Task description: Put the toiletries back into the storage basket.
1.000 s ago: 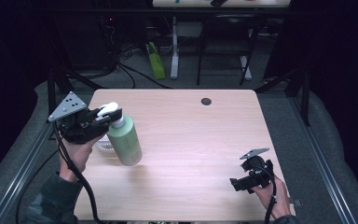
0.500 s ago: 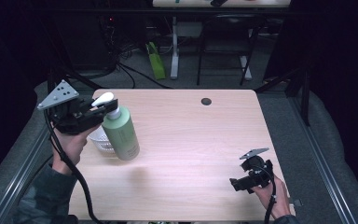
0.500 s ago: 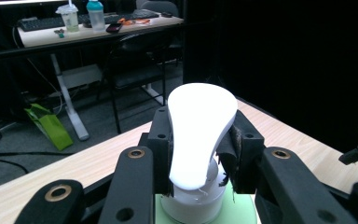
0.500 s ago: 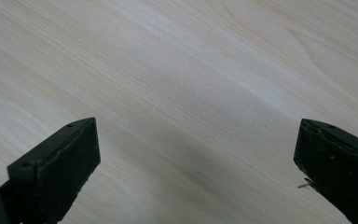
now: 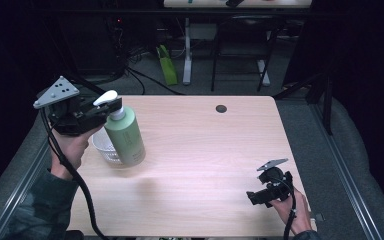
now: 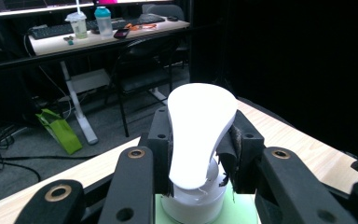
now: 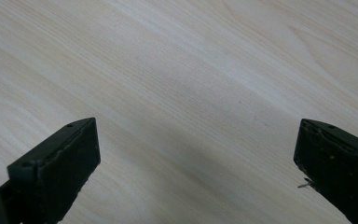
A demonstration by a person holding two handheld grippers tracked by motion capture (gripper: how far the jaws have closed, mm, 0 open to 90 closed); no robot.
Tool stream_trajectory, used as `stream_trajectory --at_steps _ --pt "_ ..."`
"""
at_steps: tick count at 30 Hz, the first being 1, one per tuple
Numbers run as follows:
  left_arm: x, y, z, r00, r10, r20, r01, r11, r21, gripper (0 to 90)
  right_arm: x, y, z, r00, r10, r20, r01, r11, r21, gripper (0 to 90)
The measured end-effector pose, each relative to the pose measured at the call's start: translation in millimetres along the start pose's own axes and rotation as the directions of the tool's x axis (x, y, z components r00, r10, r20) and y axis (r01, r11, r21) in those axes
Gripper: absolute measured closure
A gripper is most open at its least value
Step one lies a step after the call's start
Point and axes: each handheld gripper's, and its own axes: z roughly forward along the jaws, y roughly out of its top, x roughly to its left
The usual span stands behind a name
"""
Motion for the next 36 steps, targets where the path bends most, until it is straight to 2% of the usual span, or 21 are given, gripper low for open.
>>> stream_trajectory --at_steps 15,36 --pt "5.8 12.8 -6.3 0.9999 0.001 -0.011 -0.001 0.9997 -0.026 67.3 0.0 0.0 0.4 1.0 -0.004 0.002 0.004 1.0 0.002 0.0" --pt "21.4 29.7 -9.4 0.9978 0.002 -0.066 -0.006 0.9986 -0.052 67.4 0.8 -0.1 1.7 1.0 0.003 0.0 -0.003 0.9999 0.017 0.0"
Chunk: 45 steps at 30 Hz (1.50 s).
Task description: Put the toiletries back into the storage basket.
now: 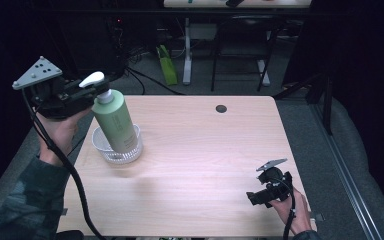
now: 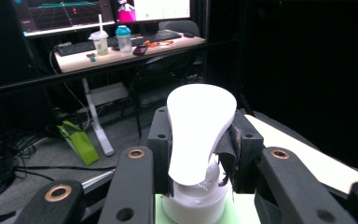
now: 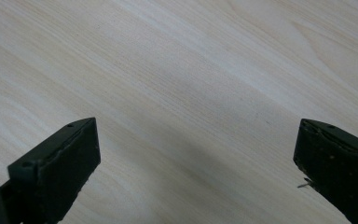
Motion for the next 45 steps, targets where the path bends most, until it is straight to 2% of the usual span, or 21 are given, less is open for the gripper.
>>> stream_trajectory --at_steps 11,16,24,33,45 --pt "10.3 9.6 2.4 0.9996 -0.004 -0.03 0.004 1.0 -0.007 67.4 0.2 0.0 0.8 1.0 0.005 -0.004 -0.005 1.0 0.004 0.0" --pt "14.1 12.0 2.9 0.9991 -0.007 -0.043 0.006 0.9999 -0.012 67.4 -1.3 -0.2 0.4 0.9998 -0.014 0.011 0.014 0.9999 0.005 0.0" --pt "20.5 14.8 6.2 0.9978 -0.006 -0.066 0.006 0.9999 -0.009 67.4 -0.1 0.0 0.0 1.0 -0.002 0.005 0.002 1.0 0.005 0.0" --pt "26.5 16.2 12.9 0.9969 -0.004 -0.079 0.004 1.0 0.003 67.4 -0.9 -0.3 0.5 0.9999 -0.011 0.008 0.011 0.9999 0.008 0.0" --pt "34.3 14.8 19.5 0.9949 -0.016 -0.1 0.017 0.9998 0.005 67.4 0.1 0.0 0.5 1.0 0.002 0.0 -0.002 1.0 0.005 0.0"
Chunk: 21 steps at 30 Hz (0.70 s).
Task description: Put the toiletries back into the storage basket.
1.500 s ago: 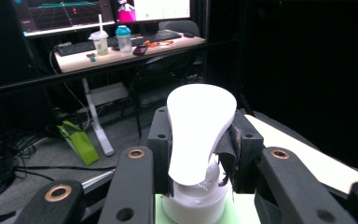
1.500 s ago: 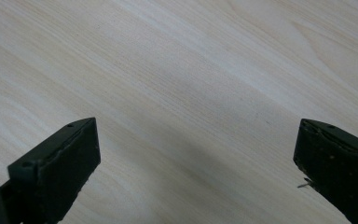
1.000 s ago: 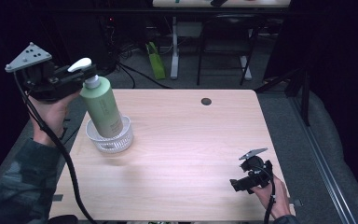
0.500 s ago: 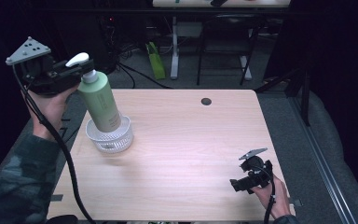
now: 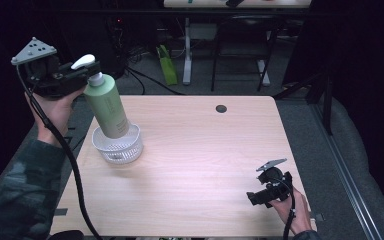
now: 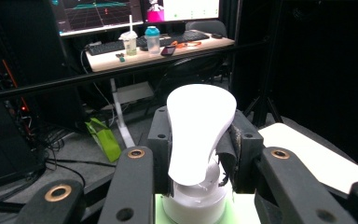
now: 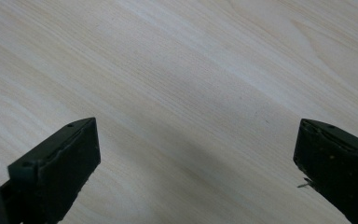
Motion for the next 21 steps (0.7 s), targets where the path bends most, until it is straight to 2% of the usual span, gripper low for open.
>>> stream_trajectory --at_steps 1,14,21 --pt "0.2 -0.1 0.3 1.0 -0.001 -0.001 0.001 1.0 -0.001 67.4 -0.8 -0.2 -0.2 0.9999 -0.012 0.009 0.012 0.9999 0.002 0.0" --pt "8.8 -4.2 4.6 0.9995 -0.006 -0.03 0.007 1.0 0.006 67.4 0.2 0.2 0.3 0.9999 -0.014 0.005 0.014 0.9999 0.0 0.0" --pt "16.3 -13.9 9.9 0.9985 -0.021 -0.05 0.022 0.9997 0.014 67.4 0.2 0.4 0.1 0.9999 -0.016 0.003 0.016 0.9999 -0.001 0.0"
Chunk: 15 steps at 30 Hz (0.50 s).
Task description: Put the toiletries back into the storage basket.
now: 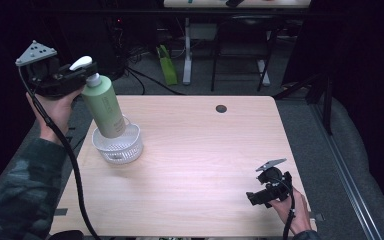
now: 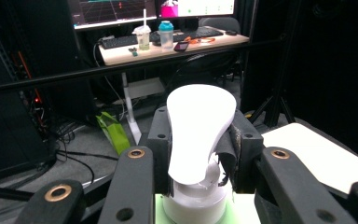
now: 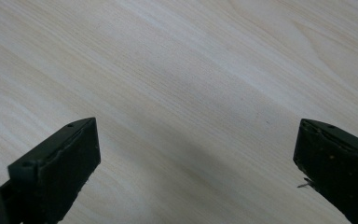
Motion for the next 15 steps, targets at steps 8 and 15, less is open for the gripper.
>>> stream_trajectory --at_steps 8,15 --pt "5.2 -6.4 4.7 0.9998 -0.008 -0.016 0.008 0.9999 0.007 67.4 1.4 0.5 -0.7 1.0 0.0 0.004 0.0 1.0 -0.001 0.0" --pt "9.6 -14.1 8.7 0.9997 -0.015 -0.02 0.015 0.9997 0.018 67.4 0.4 0.2 -0.7 1.0 -0.003 0.007 0.003 1.0 0.001 0.0"
